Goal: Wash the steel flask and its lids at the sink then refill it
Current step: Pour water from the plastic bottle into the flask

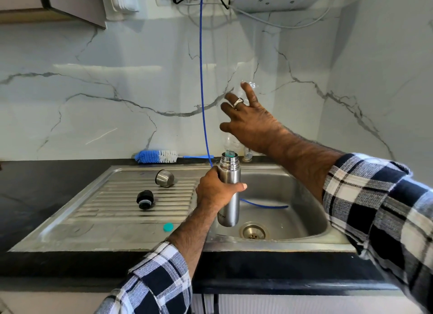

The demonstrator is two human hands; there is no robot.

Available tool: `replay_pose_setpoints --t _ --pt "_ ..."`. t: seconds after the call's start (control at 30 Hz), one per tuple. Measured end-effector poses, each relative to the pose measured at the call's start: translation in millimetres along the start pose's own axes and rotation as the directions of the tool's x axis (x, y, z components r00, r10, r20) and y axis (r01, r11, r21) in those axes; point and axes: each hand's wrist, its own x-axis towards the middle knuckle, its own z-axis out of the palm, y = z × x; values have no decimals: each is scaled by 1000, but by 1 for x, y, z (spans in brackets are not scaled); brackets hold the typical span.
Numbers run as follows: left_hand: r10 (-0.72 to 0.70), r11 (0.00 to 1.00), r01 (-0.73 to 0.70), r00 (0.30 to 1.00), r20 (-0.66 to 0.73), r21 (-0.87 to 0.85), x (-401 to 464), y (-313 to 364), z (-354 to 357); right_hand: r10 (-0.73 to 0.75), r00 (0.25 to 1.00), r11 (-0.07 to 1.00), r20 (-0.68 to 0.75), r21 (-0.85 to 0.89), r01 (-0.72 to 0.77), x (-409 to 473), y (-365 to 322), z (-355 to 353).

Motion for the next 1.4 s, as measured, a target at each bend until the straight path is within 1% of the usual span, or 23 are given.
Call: replay_pose_setpoints --t 0.07,0.17,0.27,0.37,0.43,0.53,0.6,0.67,0.7,0.73,0.77,0.8,0.83,0.87,0.9,0.93,0.97,1.0,1.03,1.17,1.23,1.3,1.4 --pt "2 1000 -2 1000 2 1 0 0 0 -7 1000 1000 1 -11 7 -1 -1 1" --pt "0 1000 0 1000 -3 -17 2 1 0 54 998 998 14 31 -55 0 1 0" --pt "-11 999 11 1000 -1 -30 3 3 -1 41 999 999 34 10 -42 -1 0 0" --pt "-17 999 17 1000 -12 -34 6 3 -2 99 994 995 51 20 -100 -1 3 -2" --pt "-20 999 20 1000 -13 -33 7 3 -4 151 987 986 60 57 -154 -2 6 -5" --pt "-27 999 27 1000 -10 -31 7 1 -6 172 981 981 93 79 -179 -1 6 -7" --pt "-22 999 22 1000 -8 -36 8 0 -6 282 951 943 125 149 -299 -3 8 -9" --pt "-29 998 29 999 -15 -60 9 0 -9 405 881 859 244 227 -458 -3 9 -8" --pt "-35 997 33 999 -18 -76 10 1 -11 438 840 809 320 268 -523 -5 9 -6" --pt "-41 995 39 999 -19 -91 12 1 -14 456 805 746 380 330 -578 -7 6 -3" --pt "-39 994 37 999 -21 -98 13 1 -17 473 763 659 441 399 -638 -9 4 4" --pt "-39 994 36 999 -28 -100 15 2 -23 478 717 552 507 462 -694 -8 1 9" --pt "-32 995 29 999 -37 -94 17 3 -29 470 664 413 582 519 -748 -7 -2 13" --pt "-24 996 19 998 -51 -88 20 5 -36 442 619 251 649 573 -780 -5 -5 16" --pt "-19 997 13 997 -76 -74 23 5 -47 399 594 90 698 615 -783 0 -10 16" --pt "-9 998 3 995 -94 -63 25 8 -55 360 585 -53 726 642 -765 4 -11 16" --pt "-12 998 6 993 -117 -56 28 7 -68 318 595 -169 738 661 -731 12 -18 15" --pt "-9 998 1 991 -135 -58 31 8 -80 288 605 -249 743 668 -702 18 -23 14" --pt "-16 998 5 987 -158 -67 34 8 -92 268 623 -301 735 678 -671 25 -29 11" --pt "-57 996 34 954 -296 -81 41 -11 -152 203 687 -431 697 694 -577 68 -82 -3" --pt "-98 994 76 934 -342 -77 42 -29 -182 146 727 -467 671 695 -548 88 -110 -14" --pt "-132 991 110 912 -389 -76 41 -48 -210 87 770 -463 632 710 -530 105 -136 -25" --pt "-155 987 160 882 -445 -26 35 -76 -249 32 800 -494 599 705 -509 124 -171 -40"
